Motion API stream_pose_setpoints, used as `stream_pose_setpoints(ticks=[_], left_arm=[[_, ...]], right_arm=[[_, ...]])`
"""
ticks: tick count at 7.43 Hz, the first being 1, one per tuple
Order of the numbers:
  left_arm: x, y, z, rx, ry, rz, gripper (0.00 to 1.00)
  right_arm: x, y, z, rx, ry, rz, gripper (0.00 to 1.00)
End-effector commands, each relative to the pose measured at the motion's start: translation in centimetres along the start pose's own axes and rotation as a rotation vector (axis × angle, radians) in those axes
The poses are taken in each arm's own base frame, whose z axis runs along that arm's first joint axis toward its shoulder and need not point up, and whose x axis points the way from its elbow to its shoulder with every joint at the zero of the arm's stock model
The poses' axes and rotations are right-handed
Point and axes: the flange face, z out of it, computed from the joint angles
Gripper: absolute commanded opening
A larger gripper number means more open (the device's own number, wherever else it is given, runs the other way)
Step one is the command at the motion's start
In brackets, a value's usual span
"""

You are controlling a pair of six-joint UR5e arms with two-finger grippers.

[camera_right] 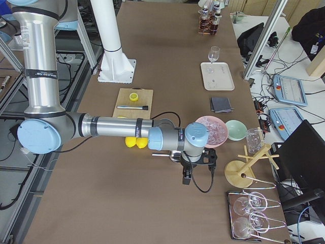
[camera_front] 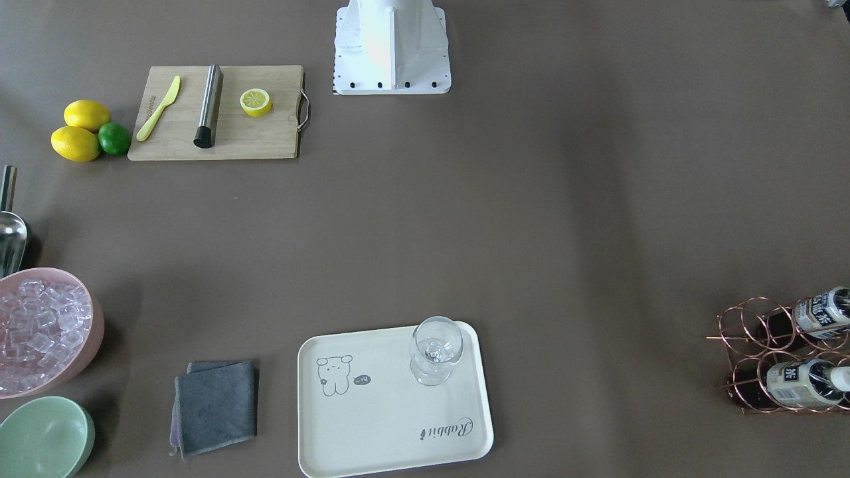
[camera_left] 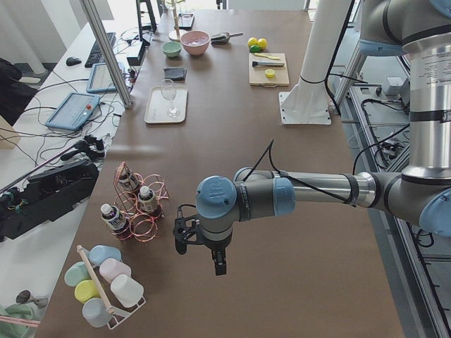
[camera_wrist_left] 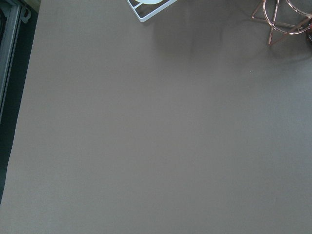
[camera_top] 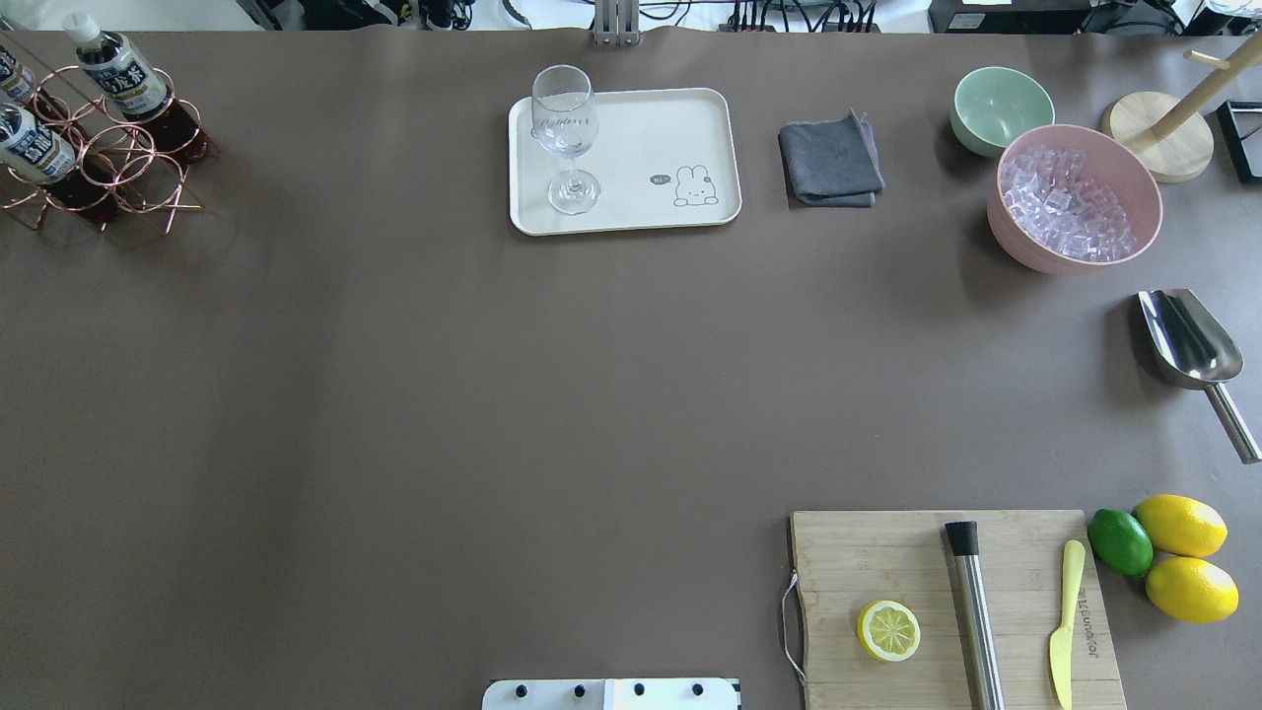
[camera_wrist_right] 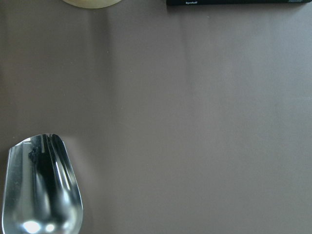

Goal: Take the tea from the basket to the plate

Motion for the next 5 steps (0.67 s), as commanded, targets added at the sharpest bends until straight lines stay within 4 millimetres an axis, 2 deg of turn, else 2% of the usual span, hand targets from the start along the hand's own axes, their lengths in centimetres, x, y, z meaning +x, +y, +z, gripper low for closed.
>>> stream_pose_setpoints(ticks=[1, 3, 5], left_arm=[[0.8, -1.3, -0.9, -0.033, 0.003, -0.079, 0.98], [3.6, -4.9, -3.8, -0.073, -0.009, -0.476, 0.97], [6.4, -7.6, -6.8, -0.019, 0.006, -0.805, 0.97]], right_arm=[[0.2, 0.3, 0.2, 0.0, 0.0, -0.004, 1.0], [0.3, 0.4, 0.4, -0.004, 0.001, -0.001, 1.0], [0.3, 0.4, 0.4, -0.004, 0.001, -0.001, 1.0]])
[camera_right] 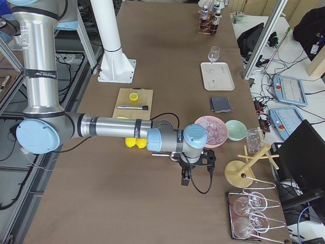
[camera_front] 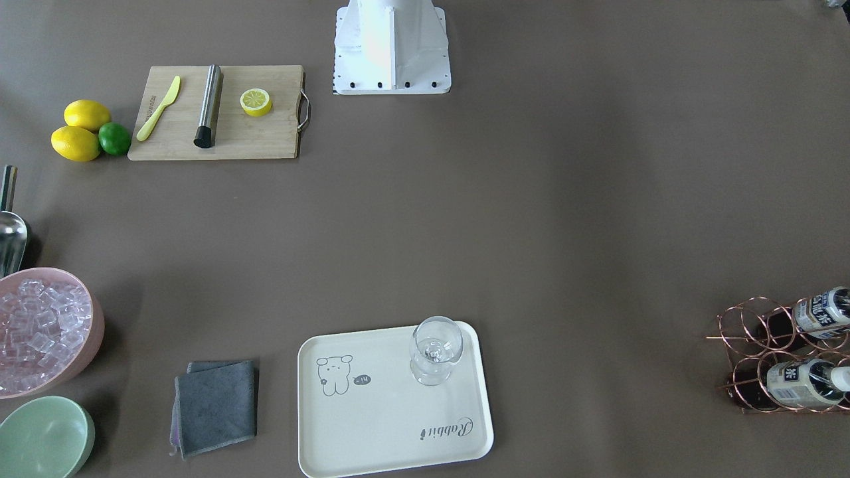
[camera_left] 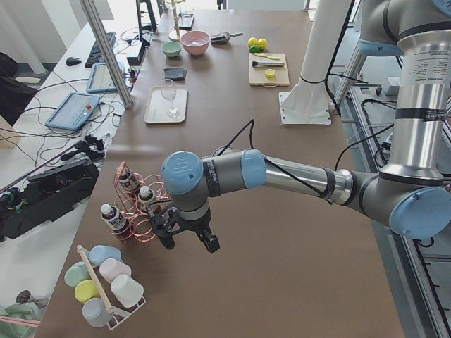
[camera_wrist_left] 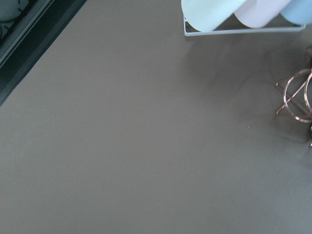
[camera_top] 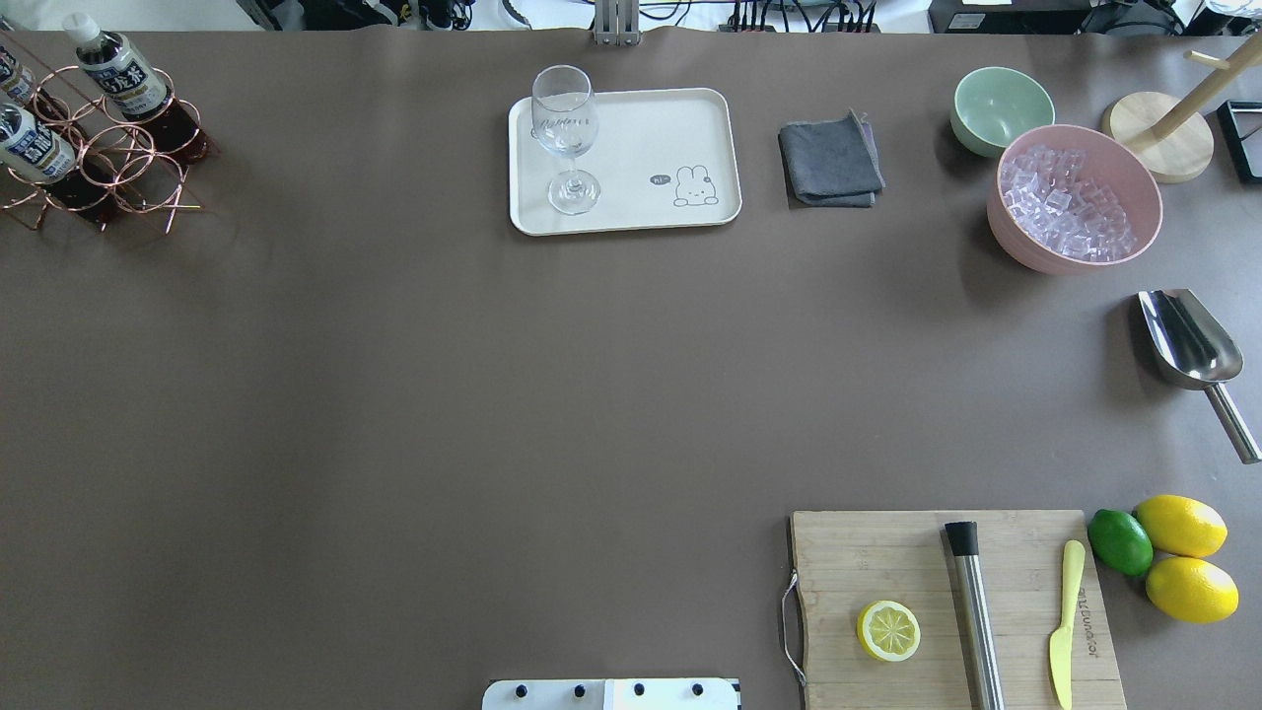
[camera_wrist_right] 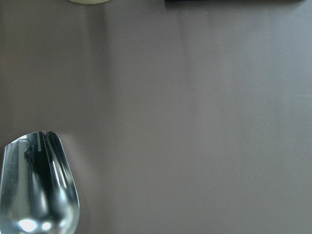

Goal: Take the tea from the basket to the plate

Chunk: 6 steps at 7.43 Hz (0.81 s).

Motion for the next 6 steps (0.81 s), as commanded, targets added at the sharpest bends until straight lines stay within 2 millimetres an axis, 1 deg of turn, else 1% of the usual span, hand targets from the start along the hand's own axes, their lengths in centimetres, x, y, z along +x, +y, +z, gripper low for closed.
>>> stream_pose_setpoints(ticks=[1, 2, 3, 4, 5, 6], left_arm=[[5.5, -1.1, -3.8, 0.031, 0.054, -0.405, 0.97], [7.8, -1.3, -4.6, 0.036, 0.063, -0.544, 0.97], [8.1, -1.5, -4.8, 0.031, 0.069, -0.608, 0.97], [8.3, -1.6, -4.4, -0.022, 0.097, -0.651, 0.98], [8.7, -2.4, -4.2, -0.036, 0.097, -0.674, 0.97], [10.5, -4.8, -4.8, -0.043, 0.09, -0.693, 0.98]], right_arm=[[0.0, 0.0, 0.0, -0.001, 0.0, 0.001, 1.0], [0.1, 0.0, 0.1, -0.002, 0.0, 0.002, 1.0], [0.1, 0.1, 0.1, -0.002, 0.0, 0.002, 1.0], [0.1, 0.1, 0.1, -0.002, 0.0, 0.002, 1.0], [0.1, 0.1, 0.1, -0.002, 0.0, 0.002, 1.0], [0.2, 0.2, 0.2, -0.004, 0.0, 0.003, 1.0]])
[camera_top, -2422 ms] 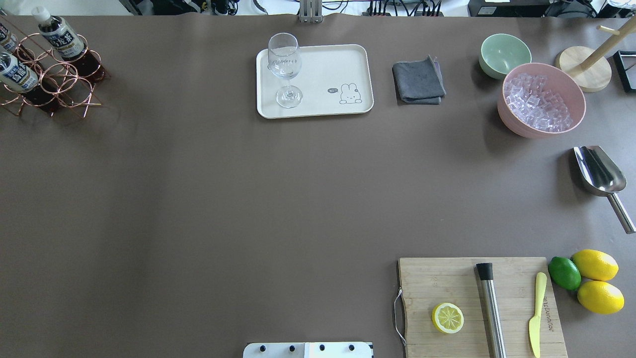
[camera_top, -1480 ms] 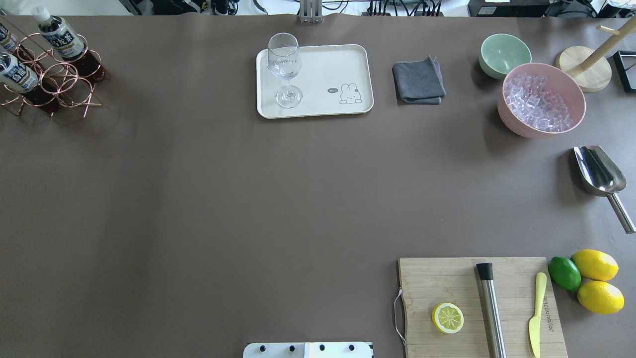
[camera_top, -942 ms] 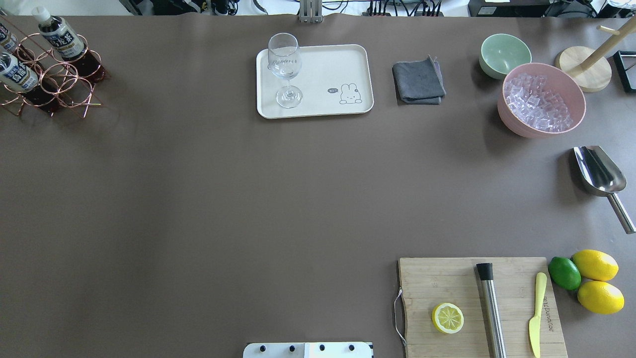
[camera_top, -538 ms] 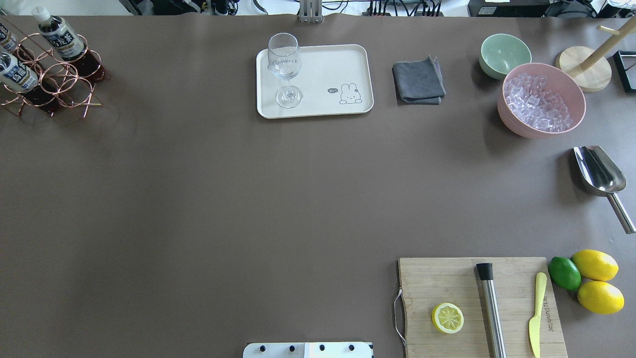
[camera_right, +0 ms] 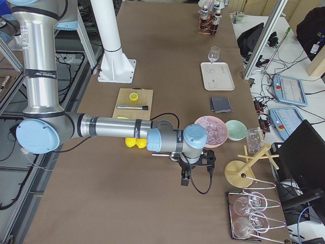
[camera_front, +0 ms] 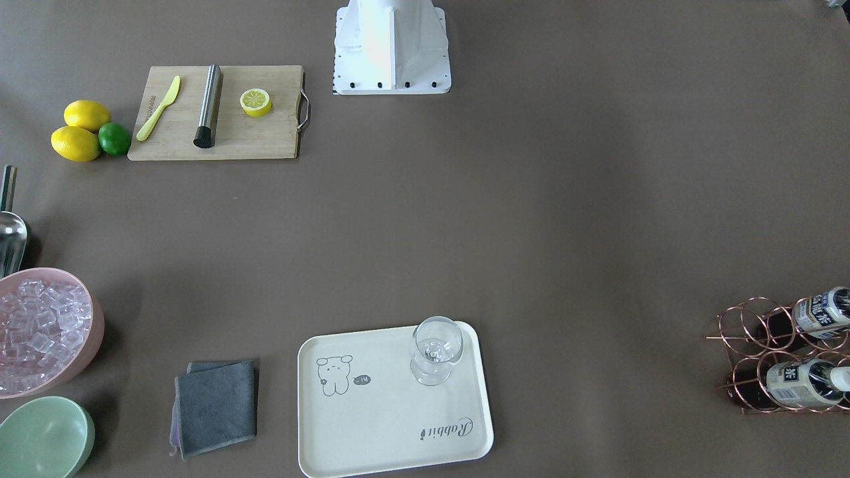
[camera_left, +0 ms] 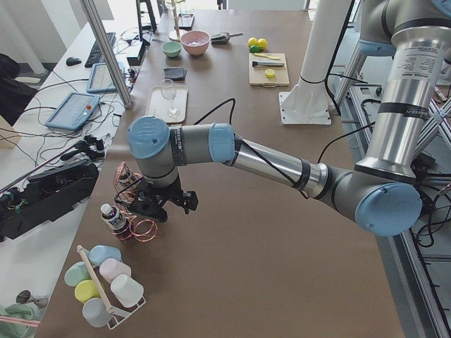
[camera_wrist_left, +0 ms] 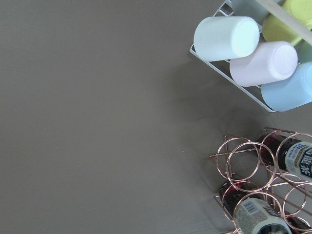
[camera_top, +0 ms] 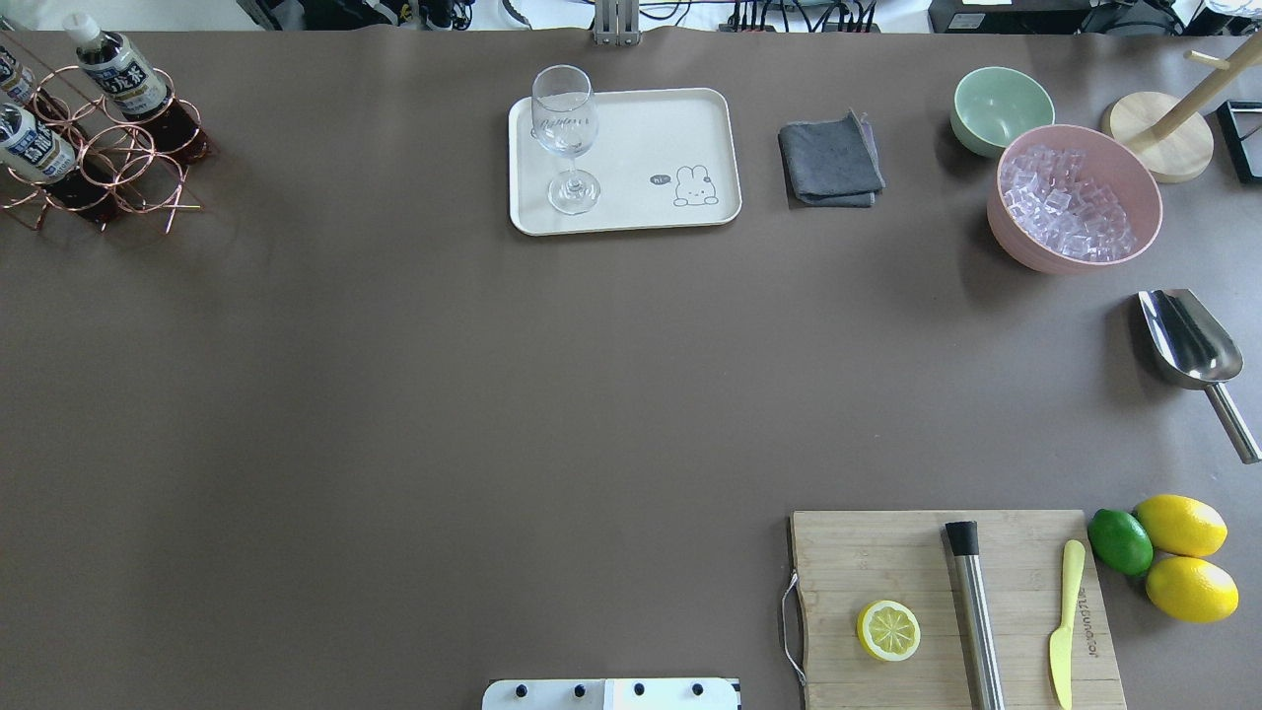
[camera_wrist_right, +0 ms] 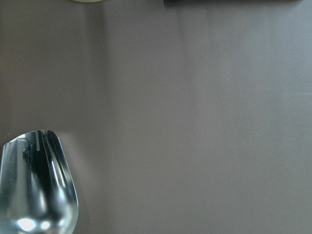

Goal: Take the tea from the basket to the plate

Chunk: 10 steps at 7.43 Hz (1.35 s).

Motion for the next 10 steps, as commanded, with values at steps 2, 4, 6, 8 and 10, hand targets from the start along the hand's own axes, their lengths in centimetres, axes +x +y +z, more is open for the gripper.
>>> stream_pose_setpoints(ticks=[2, 4, 6, 8, 10], left_arm=[[8.1, -1.0, -0.6, -0.021, -0.029, -0.171, 0.98], [13.2, 1.9, 0.7, -0.019, -0.07, -0.231, 0.98], [17.5, 5.3, 1.3, -0.005, -0.094, -0.211, 0.97], [20.1, 7.5, 0.7, 0.053, -0.102, -0.175, 0.97], [20.9, 7.2, 1.7, 0.059, -0.085, -0.193, 0.97]], right_arm=[[0.2, 0.3, 0.2, -0.005, 0.0, 0.004, 1.0], [0.2, 0.3, 0.2, -0.005, 0.0, 0.004, 1.0], [0.2, 0.3, 0.2, -0.005, -0.001, 0.004, 1.0], [0.3, 0.4, 0.3, -0.006, -0.001, 0.005, 1.0], [0.1, 0.3, 0.1, -0.001, -0.001, 0.001, 1.0]])
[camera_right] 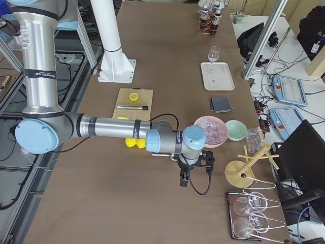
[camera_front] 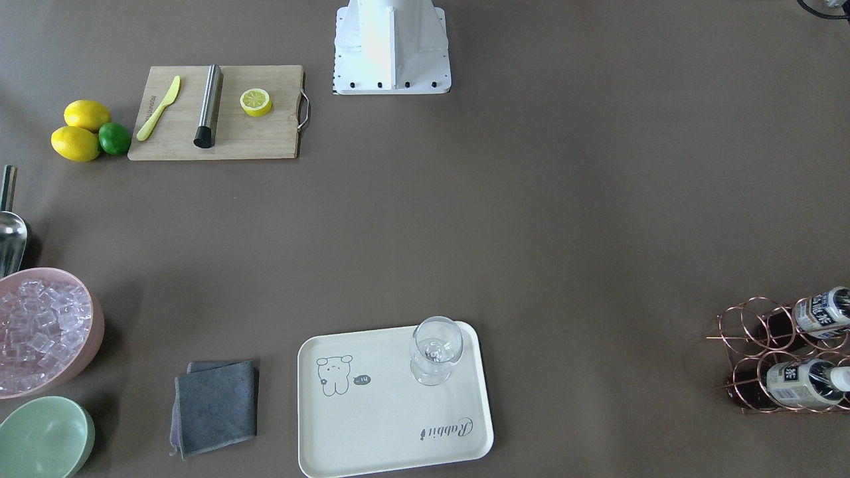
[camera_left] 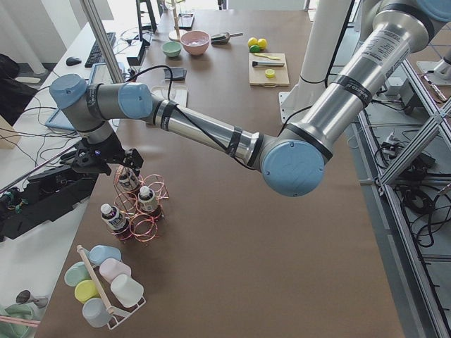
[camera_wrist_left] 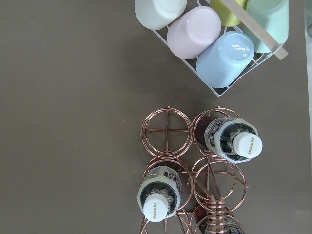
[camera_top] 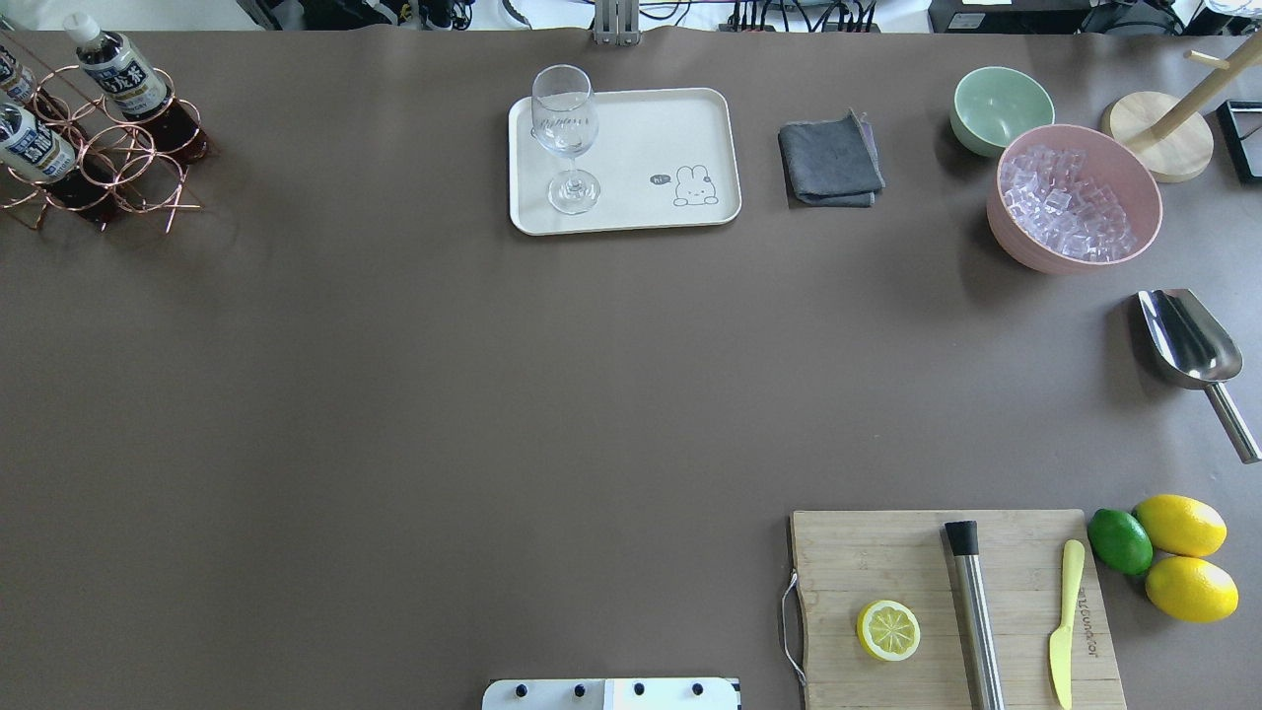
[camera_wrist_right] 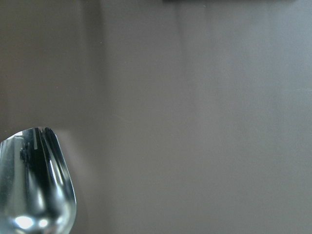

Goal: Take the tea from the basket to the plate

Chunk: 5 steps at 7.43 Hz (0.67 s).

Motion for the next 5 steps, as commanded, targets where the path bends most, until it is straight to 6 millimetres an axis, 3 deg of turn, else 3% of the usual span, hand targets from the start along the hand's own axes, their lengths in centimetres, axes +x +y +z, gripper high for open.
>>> stream_pose_setpoints(ticks=[1, 5], left_arm=[[1.2, 0.0, 1.3, 0.009, 0.028, -0.043, 0.97], [1.7, 1.2, 2.3, 0.009, 0.016, -0.032, 0.97]], right_arm=[[-0.2, -0.1, -0.2, 0.004, -0.001, -0.003, 1.0], [-0.5, -0.1, -0.5, 0.009, -0.006, -0.008, 1.0]])
